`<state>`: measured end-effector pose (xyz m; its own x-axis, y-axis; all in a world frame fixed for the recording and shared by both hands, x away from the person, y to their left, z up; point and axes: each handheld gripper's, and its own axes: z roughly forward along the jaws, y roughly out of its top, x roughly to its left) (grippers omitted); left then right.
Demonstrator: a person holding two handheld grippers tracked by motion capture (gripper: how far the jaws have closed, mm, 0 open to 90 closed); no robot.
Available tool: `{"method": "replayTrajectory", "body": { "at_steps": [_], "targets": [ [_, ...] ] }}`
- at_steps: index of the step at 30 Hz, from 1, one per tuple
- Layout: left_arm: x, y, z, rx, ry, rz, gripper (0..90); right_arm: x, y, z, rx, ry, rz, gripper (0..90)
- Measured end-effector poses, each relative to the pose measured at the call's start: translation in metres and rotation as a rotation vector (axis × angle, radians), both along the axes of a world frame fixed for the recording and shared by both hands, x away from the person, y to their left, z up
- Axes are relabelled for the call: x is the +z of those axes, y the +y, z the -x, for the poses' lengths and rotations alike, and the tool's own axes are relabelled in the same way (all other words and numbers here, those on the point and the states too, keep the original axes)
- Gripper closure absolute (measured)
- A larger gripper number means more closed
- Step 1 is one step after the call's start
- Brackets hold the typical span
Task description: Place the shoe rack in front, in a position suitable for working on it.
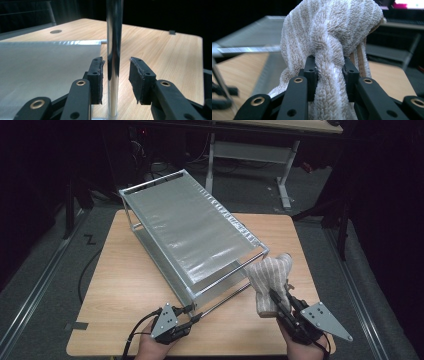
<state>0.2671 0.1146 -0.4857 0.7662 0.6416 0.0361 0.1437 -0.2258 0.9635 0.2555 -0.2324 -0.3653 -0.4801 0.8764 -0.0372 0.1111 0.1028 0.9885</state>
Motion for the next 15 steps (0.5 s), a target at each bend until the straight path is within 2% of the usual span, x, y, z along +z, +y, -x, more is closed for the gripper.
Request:
{"method": "replayTrajectory", "body": {
  "at_steps": [2, 4, 7, 10, 13, 15],
  "targets": [
    [0.0, 0.0, 0.002, 0.017, 0.007, 0.005, 63.4, 0.009, 0.011, -0.003, 0.04, -0.014, -0.006, 71.5],
    [-0.003, 0.0, 0.004, 0.043, 0.018, 0.016, 61.6, 0.019, 0.03, -0.009, 0.083, -0.039, -0.004, 71.3],
    [-0.007, -0.002, 0.006, 0.057, 0.0, -0.017, 60.5, 0.027, 0.059, -0.016, 0.159, -0.054, 0.022, 71.4],
    [-0.005, -0.002, 0.007, 0.045, -0.017, -0.017, 63.0, 0.023, 0.088, -0.019, 0.225, -0.047, 0.056, 71.4],
    [-0.007, -0.003, 0.005, 0.053, -0.012, -0.017, 69.4, 0.013, 0.101, -0.02, 0.27, -0.018, 0.039, 71.4],
    [-0.008, -0.006, 0.004, 0.059, -0.008, -0.021, 71.5, 0.008, 0.11, -0.018, 0.296, -0.005, 0.072, 71.4]
  ]
}}
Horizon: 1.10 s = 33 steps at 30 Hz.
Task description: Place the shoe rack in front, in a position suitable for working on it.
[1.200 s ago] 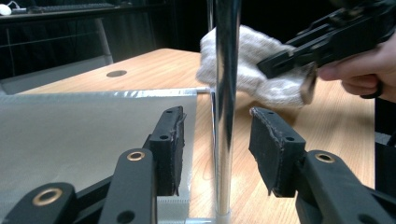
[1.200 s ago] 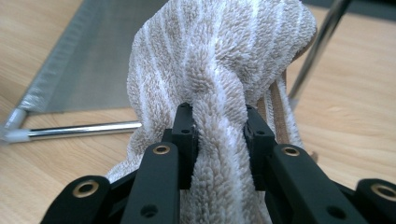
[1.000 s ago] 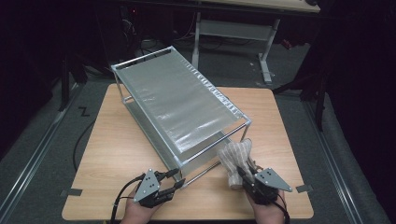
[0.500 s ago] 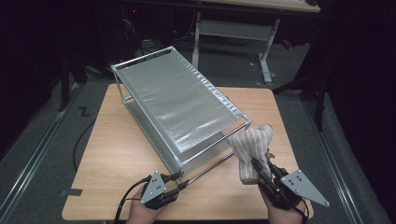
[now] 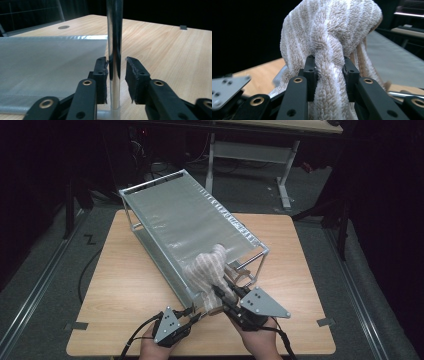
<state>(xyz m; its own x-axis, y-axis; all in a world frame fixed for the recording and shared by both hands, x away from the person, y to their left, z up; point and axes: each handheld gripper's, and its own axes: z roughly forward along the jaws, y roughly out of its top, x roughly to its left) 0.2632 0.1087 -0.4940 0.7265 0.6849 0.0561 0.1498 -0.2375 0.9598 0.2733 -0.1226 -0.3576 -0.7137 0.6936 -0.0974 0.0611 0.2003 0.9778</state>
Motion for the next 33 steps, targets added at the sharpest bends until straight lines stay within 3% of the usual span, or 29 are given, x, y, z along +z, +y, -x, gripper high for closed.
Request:
{"method": "replayTrajectory", "body": {
  "at_steps": [6, 9, 13, 20, 26, 33],
  "targets": [
    [0.0, -0.001, 0.001, 0.03, -0.012, -0.008, 80.1, -0.008, 0.014, 0.005, 0.023, 0.004, 0.066, 71.8],
    [0.0, 0.0, 0.001, 0.033, -0.014, -0.016, 80.2, -0.009, 0.009, 0.001, 0.005, 0.029, 0.064, 71.6],
    [0.0, 0.003, 0.003, 0.035, -0.011, -0.015, 80.2, -0.009, -0.006, -0.011, -0.056, 0.055, 0.05, 71.4],
    [-0.001, 0.008, 0.003, 0.024, -0.009, 0.005, 80.3, -0.013, -0.037, -0.033, -0.175, 0.063, 0.036, 71.3],
    [-0.001, 0.01, 0.004, 0.016, -0.015, -0.006, 80.3, -0.016, -0.065, -0.05, -0.286, 0.085, 0.013, 71.3],
    [-0.003, 0.014, 0.004, -0.011, -0.017, 0.007, 80.3, -0.016, -0.087, -0.065, -0.388, 0.102, -0.008, 71.2]
  ]
}}
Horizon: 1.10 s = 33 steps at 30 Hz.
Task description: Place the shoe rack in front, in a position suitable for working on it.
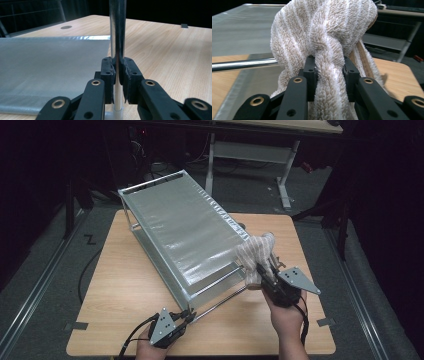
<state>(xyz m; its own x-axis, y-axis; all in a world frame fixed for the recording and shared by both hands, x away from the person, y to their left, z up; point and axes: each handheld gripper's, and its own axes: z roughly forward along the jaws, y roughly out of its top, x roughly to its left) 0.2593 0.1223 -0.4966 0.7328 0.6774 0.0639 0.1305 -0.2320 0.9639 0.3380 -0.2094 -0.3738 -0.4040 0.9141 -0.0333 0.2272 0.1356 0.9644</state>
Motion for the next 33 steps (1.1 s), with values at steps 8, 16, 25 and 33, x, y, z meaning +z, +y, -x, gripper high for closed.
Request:
{"method": "replayTrajectory", "body": {
  "at_steps": [8, 16, 25, 33],
  "targets": [
    [-0.001, 0.002, 0.0, -0.002, 0.003, 0.014, 80.5, 0.001, -0.002, -0.002, 0.015, 0.008, -0.005, 71.2],
    [0.0, 0.002, 0.002, 0.007, 0.008, 0.003, 80.5, 0.0, 0.028, 0.018, 0.135, -0.013, 0.041, 71.1],
    [0.0, 0.005, 0.002, -0.007, 0.01, 0.002, 80.6, 0.001, 0.069, 0.046, 0.281, -0.044, 0.078, 70.9],
    [0.001, 0.006, 0.003, -0.005, 0.007, -0.008, 80.5, 0.003, 0.11, 0.078, 0.444, -0.074, 0.115, 70.7]
  ]
}}
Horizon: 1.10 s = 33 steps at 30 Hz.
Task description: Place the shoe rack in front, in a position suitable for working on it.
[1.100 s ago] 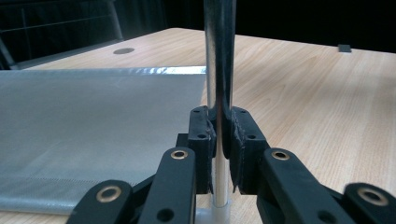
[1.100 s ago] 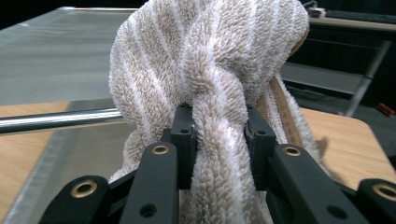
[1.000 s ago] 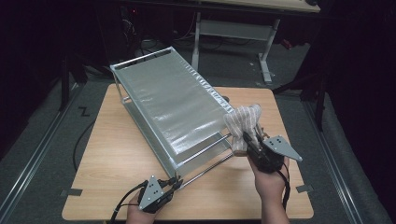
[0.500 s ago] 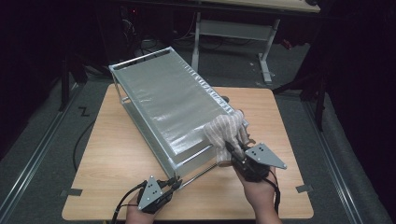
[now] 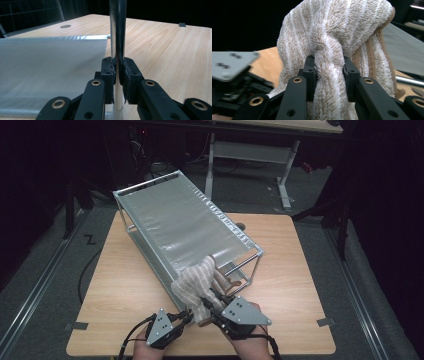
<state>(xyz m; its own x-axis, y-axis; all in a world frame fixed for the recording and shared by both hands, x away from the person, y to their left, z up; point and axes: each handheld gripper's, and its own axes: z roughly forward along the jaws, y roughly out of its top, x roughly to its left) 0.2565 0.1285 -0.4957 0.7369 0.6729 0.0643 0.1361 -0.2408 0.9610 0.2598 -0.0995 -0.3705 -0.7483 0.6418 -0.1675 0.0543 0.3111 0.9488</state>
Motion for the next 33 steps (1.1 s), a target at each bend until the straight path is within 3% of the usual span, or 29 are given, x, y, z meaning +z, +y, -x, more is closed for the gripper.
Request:
{"method": "replayTrajectory", "body": {
  "at_steps": [7, 15, 19, 26, 33],
  "targets": [
    [0.0, 0.001, 0.0, -0.007, 0.002, 0.004, 80.5, 0.002, 0.004, 0.001, 0.021, 0.014, -0.009, 70.7],
    [0.0, 0.003, -0.002, -0.02, 0.004, -0.002, 80.5, 0.002, -0.014, -0.018, -0.044, 0.032, -0.041, 70.7],
    [0.001, 0.002, -0.003, -0.019, 0.006, -0.002, 80.6, 0.003, -0.031, -0.031, -0.122, 0.035, -0.049, 70.6],
    [0.001, 0.002, -0.002, -0.019, 0.007, -0.006, 80.6, -0.002, -0.078, -0.063, -0.3, 0.062, -0.078, 70.7],
    [0.001, 0.0, 0.0, -0.003, -0.004, -0.018, 80.2, -0.008, -0.107, -0.083, -0.416, 0.064, -0.097, 71.0]
  ]
}}
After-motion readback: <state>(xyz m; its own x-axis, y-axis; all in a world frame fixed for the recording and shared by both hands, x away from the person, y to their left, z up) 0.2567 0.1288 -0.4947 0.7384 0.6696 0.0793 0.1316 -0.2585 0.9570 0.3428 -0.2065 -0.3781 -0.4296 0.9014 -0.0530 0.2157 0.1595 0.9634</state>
